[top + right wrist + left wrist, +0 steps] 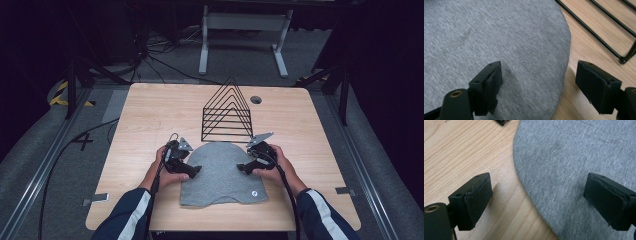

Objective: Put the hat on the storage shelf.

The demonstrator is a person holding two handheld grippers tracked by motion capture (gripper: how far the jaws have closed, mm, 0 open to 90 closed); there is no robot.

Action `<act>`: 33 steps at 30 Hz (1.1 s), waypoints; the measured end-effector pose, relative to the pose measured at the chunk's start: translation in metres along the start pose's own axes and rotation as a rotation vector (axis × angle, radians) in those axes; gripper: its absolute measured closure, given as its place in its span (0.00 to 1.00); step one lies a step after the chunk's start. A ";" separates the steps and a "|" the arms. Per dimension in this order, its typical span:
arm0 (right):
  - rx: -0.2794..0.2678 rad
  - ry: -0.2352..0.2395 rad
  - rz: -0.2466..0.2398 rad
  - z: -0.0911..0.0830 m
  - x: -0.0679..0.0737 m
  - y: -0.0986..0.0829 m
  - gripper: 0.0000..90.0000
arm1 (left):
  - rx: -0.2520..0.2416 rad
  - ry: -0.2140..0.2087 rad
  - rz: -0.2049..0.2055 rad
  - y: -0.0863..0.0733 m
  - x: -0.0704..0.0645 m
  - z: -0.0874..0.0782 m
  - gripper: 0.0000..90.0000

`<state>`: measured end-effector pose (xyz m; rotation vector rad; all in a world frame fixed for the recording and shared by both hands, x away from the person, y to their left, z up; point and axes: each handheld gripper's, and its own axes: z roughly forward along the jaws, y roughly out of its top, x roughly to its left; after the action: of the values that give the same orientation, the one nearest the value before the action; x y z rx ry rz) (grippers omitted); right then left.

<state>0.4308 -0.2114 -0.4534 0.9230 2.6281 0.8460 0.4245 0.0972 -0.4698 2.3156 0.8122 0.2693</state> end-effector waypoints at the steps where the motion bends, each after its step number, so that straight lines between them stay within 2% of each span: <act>1: -0.005 0.008 -0.007 0.000 -0.001 0.000 0.25 | 0.000 0.000 0.000 0.000 0.000 0.000 0.10; 2: -0.005 0.008 -0.007 0.000 -0.001 0.000 0.25 | 0.001 0.000 -0.007 0.000 -0.001 0.000 0.10; 3: -0.001 0.013 -0.010 0.001 -0.001 0.002 0.30 | 0.014 -0.009 0.002 0.002 -0.004 -0.001 0.11; 5: -0.001 0.009 -0.009 0.001 -0.001 0.003 0.32 | 0.028 -0.008 0.016 0.003 -0.004 -0.002 0.13; 8: 0.023 0.008 -0.002 0.001 0.000 0.007 0.36 | 0.053 -0.016 0.013 0.006 -0.007 -0.001 0.14; 9: 0.037 0.005 0.005 0.000 0.001 0.008 0.37 | 0.045 -0.016 0.017 0.006 -0.007 0.000 0.14; 10: 0.047 0.006 0.002 0.000 0.002 0.010 0.41 | 0.056 -0.013 0.015 0.008 -0.008 0.000 0.14; 12: 0.050 0.008 0.005 0.000 0.003 0.011 0.44 | 0.074 -0.031 0.024 0.012 -0.008 0.000 0.15; 15: 0.040 0.027 -0.010 -0.002 0.007 0.011 0.61 | 0.076 -0.040 0.041 0.016 -0.011 0.001 0.22; 16: 0.034 0.040 -0.014 -0.002 0.008 0.010 0.65 | 0.074 -0.040 0.034 0.016 -0.013 0.002 0.24; 19: 0.027 0.061 -0.004 -0.003 0.008 0.009 0.75 | 0.079 -0.040 0.043 0.017 -0.013 0.001 0.27; 23: 0.018 0.086 0.015 -0.005 0.007 0.005 0.84 | 0.081 -0.056 0.053 0.018 -0.012 -0.001 0.39; 24: 0.017 0.092 0.016 -0.006 0.006 0.004 0.87 | 0.064 -0.059 0.052 0.017 -0.012 -0.001 0.42; 25: 0.013 0.103 0.025 -0.008 0.005 0.002 0.91 | 0.072 -0.071 0.056 0.018 -0.010 -0.003 0.57; 26: 0.013 0.103 0.025 -0.008 0.005 0.002 0.91 | 0.062 -0.070 0.048 0.017 -0.010 -0.003 0.57; 30: 0.007 0.112 0.042 -0.009 0.004 -0.002 0.93 | 0.044 -0.096 0.044 0.016 -0.006 -0.003 0.75; 32: 0.008 0.120 0.033 -0.010 0.004 -0.003 0.93 | 0.030 -0.113 0.042 0.016 -0.005 -0.002 0.82; 33: 0.010 0.120 0.032 -0.011 0.004 -0.003 0.93 | 0.023 -0.126 0.025 0.015 -0.004 -0.001 0.83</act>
<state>0.4219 -0.2156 -0.4467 0.9470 2.7279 0.9236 0.4277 0.0864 -0.4589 2.3391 0.7269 0.1242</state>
